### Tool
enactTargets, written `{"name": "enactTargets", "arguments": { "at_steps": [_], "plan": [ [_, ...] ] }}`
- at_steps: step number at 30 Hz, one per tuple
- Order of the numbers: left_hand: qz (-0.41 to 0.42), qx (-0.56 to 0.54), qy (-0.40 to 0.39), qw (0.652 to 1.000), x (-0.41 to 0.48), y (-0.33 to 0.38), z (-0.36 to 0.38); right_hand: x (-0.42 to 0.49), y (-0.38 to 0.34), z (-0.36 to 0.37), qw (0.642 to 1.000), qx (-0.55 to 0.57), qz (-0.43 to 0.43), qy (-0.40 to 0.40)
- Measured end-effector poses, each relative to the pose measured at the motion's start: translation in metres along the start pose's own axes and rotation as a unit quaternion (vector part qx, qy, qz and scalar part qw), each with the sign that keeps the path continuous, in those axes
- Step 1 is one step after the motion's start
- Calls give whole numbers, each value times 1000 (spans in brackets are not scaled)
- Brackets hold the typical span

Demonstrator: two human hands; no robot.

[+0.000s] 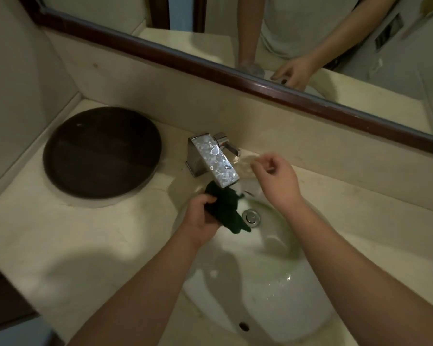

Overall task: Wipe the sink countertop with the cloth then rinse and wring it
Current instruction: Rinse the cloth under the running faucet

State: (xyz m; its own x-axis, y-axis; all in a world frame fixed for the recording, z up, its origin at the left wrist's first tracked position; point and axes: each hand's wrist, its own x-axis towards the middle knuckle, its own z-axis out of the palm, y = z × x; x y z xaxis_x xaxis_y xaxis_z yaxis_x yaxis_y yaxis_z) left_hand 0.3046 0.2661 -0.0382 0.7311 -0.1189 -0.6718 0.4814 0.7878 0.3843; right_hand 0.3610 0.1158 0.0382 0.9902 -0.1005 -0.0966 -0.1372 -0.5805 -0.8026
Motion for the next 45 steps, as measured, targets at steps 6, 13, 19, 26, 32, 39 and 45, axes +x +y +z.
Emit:
{"name": "enactTargets", "arguments": {
  "at_steps": [6, 13, 19, 26, 32, 39, 45],
  "plan": [
    [-2, 87, -23, 996, 11, 9, 8, 49, -19, 31, 989, -121, -52, -62],
    [60, 132, 26, 989, 27, 8, 18, 58, -14, 29, 981, -169, -82, -49],
    [58, 143, 70, 986, 35, 11, 33, 65, -10, 34, 986, -153, -61, -37],
    [26, 53, 46, 997, 35, 12, 40, 11, 24, 55, 985, 90, 144, 30],
    [2, 24, 80, 997, 31, -1, 40, -15, 37, 79, 841, 350, 393, -125],
    [166, 149, 155, 962, 37, 4, 26, -17, 40, 95, 836, 365, 406, -58],
    [263, 146, 226, 927, 25, -6, 20, -14, 43, 93, 880, 346, 324, 26]
  ]
}}
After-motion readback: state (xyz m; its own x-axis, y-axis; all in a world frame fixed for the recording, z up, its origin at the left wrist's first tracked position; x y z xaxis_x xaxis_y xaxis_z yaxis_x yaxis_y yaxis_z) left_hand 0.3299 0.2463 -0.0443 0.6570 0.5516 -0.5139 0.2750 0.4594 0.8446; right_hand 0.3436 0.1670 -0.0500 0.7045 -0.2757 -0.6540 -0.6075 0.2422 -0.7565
